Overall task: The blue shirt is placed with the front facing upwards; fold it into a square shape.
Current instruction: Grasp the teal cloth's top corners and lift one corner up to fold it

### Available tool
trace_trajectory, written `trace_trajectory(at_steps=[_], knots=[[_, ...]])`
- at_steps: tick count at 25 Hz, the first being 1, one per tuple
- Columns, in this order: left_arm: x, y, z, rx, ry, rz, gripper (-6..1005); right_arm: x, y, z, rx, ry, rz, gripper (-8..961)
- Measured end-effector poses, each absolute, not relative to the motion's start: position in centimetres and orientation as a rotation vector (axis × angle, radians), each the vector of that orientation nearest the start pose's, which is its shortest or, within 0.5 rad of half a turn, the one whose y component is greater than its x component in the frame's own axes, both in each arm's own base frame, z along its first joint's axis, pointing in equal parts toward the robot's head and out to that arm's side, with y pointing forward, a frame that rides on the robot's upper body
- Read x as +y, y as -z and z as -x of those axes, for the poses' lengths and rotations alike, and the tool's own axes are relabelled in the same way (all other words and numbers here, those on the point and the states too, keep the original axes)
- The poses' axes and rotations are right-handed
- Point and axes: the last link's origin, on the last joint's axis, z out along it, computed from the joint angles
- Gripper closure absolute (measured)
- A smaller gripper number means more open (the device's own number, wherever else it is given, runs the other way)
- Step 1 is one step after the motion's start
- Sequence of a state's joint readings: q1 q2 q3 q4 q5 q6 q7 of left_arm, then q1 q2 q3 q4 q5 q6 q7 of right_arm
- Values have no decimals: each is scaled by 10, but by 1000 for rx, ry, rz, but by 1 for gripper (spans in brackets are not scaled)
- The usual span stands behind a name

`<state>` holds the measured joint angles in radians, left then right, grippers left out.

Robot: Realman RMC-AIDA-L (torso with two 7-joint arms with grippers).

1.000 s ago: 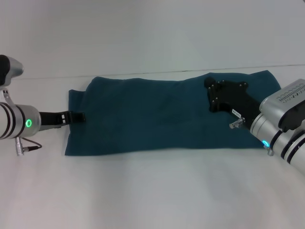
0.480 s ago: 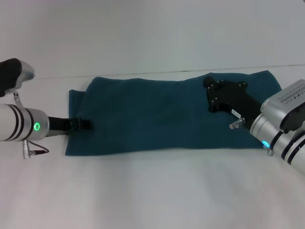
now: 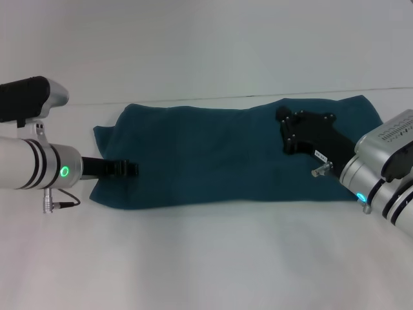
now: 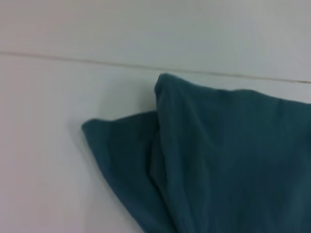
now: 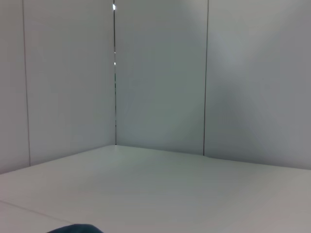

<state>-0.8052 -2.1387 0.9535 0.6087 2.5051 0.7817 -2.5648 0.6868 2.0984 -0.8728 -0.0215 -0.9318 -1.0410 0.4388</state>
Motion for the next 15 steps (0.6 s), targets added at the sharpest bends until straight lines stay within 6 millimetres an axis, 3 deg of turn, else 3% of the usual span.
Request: trace_trajectory(at_steps=[12, 15], knots=[[433, 44, 241, -1373, 155, 2070, 820, 383, 50, -269, 514, -729, 2003, 917], [432, 43, 240, -1358, 163, 2072, 983, 383, 47, -269, 508, -745, 1991, 917]])
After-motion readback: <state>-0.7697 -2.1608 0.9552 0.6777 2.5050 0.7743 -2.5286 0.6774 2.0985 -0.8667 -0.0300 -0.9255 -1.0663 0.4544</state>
